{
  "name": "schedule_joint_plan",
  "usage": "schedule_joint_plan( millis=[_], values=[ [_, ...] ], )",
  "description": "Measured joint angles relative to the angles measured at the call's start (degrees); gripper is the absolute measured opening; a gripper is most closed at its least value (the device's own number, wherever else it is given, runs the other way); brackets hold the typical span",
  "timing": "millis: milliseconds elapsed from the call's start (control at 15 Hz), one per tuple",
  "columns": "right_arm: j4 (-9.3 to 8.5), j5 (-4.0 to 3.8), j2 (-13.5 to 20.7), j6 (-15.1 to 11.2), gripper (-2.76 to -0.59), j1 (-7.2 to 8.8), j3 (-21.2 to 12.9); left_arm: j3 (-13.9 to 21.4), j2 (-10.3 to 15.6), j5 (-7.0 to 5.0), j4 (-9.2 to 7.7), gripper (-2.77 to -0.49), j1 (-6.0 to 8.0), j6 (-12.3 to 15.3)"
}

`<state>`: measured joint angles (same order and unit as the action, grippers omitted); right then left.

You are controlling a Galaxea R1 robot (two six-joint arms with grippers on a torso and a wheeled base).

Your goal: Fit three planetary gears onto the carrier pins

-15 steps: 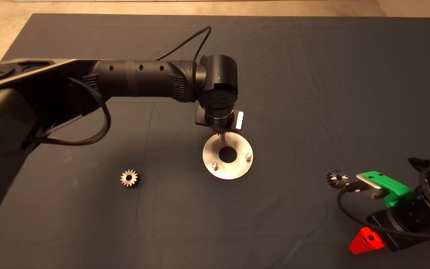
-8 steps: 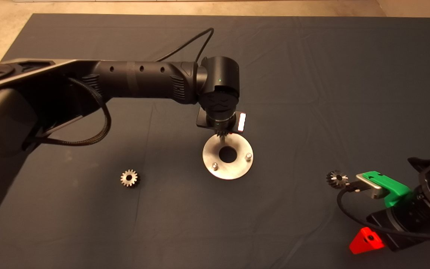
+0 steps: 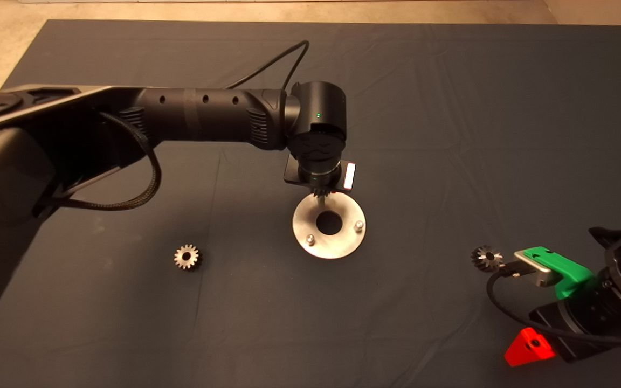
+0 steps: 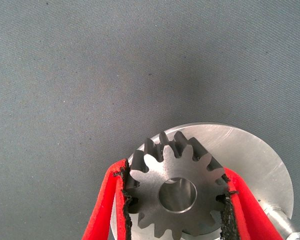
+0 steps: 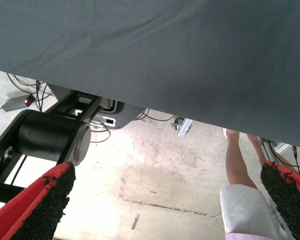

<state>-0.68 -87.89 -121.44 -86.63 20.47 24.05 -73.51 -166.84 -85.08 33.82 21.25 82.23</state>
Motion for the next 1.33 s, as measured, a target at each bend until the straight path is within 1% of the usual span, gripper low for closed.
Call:
schedule_joint_plan(
  millis=[200,400,1333],
  values=[
    [0.00,0.00,0.00,0.00,-0.60,0.01,0.00,0.00,0.00,0.00,0.02,-2.49,-0.09,0.02],
    [0.00,-0.03,0.00,0.00,-0.60,0.01,0.00,0.02,0.00,0.00,0.20,-2.50,-0.74,0.02],
    [-0.02,0.02,0.00,-0.02,-0.60,0.01,0.01,0.00,-0.31,0.00,0.30,-2.50,-0.94,0.00]
  ],
)
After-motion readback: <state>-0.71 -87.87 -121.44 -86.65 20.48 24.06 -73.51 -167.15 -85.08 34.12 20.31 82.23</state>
